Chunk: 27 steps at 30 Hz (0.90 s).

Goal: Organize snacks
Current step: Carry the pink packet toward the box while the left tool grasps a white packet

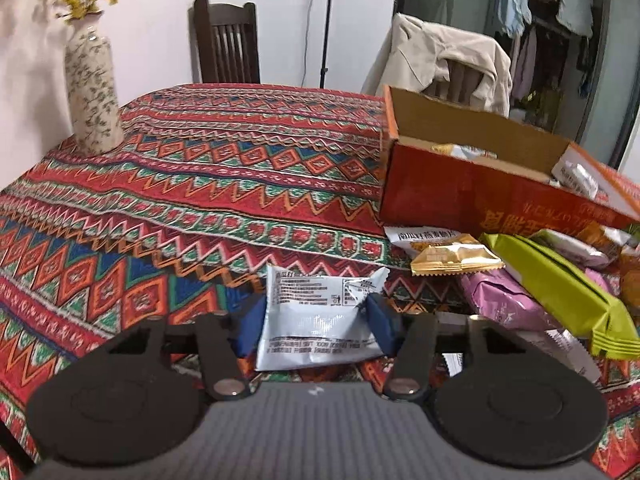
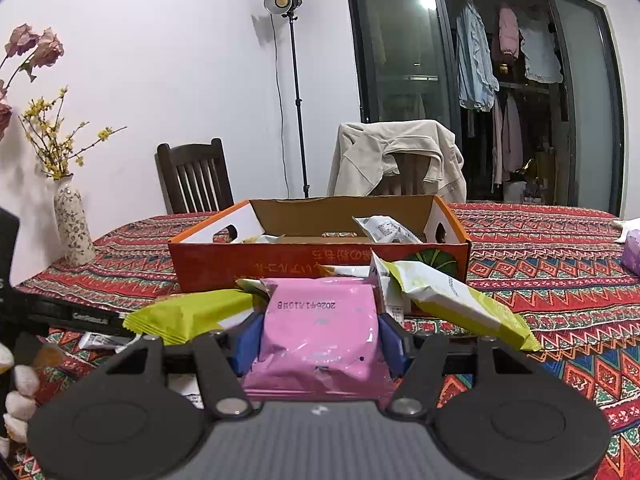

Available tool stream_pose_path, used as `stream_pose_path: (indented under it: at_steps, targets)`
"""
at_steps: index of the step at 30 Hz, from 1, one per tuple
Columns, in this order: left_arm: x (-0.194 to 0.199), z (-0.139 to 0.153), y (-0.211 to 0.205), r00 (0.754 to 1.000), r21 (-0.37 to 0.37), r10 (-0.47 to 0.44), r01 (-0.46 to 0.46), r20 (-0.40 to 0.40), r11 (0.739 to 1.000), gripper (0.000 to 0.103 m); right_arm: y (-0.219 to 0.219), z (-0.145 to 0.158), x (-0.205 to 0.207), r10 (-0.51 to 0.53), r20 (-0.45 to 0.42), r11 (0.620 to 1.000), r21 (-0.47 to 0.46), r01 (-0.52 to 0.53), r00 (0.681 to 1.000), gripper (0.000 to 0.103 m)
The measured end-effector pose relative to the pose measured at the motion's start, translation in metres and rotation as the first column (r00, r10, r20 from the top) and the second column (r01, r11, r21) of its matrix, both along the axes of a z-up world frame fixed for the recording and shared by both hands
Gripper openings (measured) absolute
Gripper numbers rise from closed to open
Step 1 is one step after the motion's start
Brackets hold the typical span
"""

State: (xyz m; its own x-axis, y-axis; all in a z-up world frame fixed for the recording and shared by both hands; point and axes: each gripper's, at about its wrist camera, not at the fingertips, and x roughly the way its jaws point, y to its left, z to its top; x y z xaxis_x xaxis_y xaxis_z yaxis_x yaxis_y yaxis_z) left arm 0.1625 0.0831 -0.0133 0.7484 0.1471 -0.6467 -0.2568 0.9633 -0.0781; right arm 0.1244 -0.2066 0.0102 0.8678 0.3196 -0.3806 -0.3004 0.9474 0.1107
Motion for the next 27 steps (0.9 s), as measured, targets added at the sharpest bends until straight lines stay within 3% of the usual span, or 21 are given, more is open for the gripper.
stream_pose_path:
  at_steps: [16, 27]
  targets:
    - [-0.053, 0.052, -0.010, 0.976, -0.005, -0.038, 0.040, 0.216, 0.999, 0.053, 0.002, 0.013, -0.013, 0.044, 0.075, 0.999, 0.022, -0.046, 0.996, 0.061]
    - [-0.031, 0.090, -0.042, 0.943, 0.034, -0.121, 0.116, 0.309, 0.993, 0.053, -0.001, 0.053, -0.004, 0.030, 0.146, 0.999, 0.026, -0.034, 0.989, 0.061]
